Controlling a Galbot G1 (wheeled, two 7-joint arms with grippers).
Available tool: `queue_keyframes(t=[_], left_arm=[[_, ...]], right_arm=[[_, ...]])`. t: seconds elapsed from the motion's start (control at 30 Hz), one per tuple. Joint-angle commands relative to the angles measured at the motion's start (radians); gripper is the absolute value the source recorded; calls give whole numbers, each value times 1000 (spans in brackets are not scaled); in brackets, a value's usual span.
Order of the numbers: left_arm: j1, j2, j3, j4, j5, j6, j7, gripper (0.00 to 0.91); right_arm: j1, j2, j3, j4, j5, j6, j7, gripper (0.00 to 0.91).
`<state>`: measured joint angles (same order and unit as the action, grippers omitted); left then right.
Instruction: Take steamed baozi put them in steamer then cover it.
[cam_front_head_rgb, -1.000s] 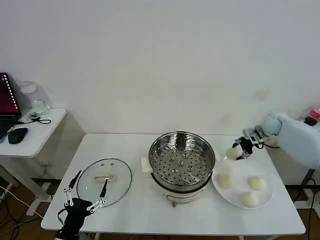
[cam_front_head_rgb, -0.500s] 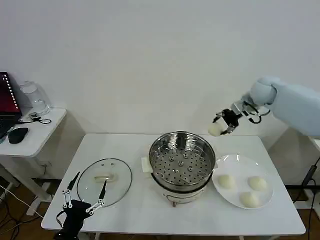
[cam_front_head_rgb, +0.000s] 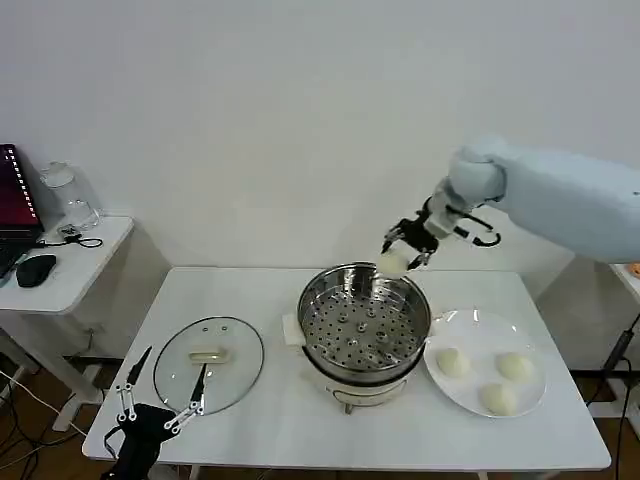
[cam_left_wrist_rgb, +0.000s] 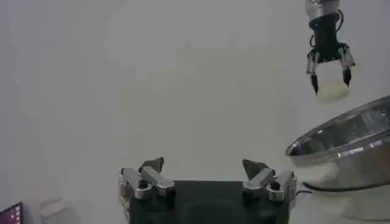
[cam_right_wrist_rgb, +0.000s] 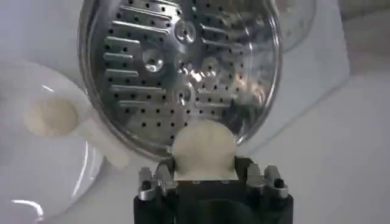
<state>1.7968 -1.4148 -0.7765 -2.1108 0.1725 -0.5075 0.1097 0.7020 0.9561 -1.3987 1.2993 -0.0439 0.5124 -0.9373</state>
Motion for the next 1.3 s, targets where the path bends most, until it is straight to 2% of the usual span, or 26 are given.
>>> queue_keyframes(t=[0.03, 0.23, 0.73, 0.8, 0.87, 0.9, 1.2, 1.3], left_arm=[[0, -2, 0, 2, -1, 0, -2, 907], [5, 4, 0, 3, -1, -1, -3, 907], [-25, 4, -3, 21, -1, 7, -2, 907], [-24, 3, -3, 21, -1, 7, -2, 907], [-21, 3, -3, 22, -1, 6, -2, 907], [-20, 4, -3, 22, 0, 6, -2, 907], [-15, 6, -2, 25, 0, 3, -3, 907], [-15, 6, -1, 22, 0, 2, -3, 907]], right_arm=[[-97, 94, 18, 28, -187, 55, 15, 655], [-177, 126, 56, -31, -247, 64, 12, 655], [-230, 165, 104, -125, -302, 104, 14, 665], [-233, 167, 104, -127, -303, 104, 15, 715], [-240, 168, 114, -130, -315, 106, 16, 907], [-241, 168, 116, -132, -314, 107, 18, 907], [-190, 120, 137, -87, -182, 82, 37, 907], [-150, 83, 139, -82, -68, 64, 73, 907]])
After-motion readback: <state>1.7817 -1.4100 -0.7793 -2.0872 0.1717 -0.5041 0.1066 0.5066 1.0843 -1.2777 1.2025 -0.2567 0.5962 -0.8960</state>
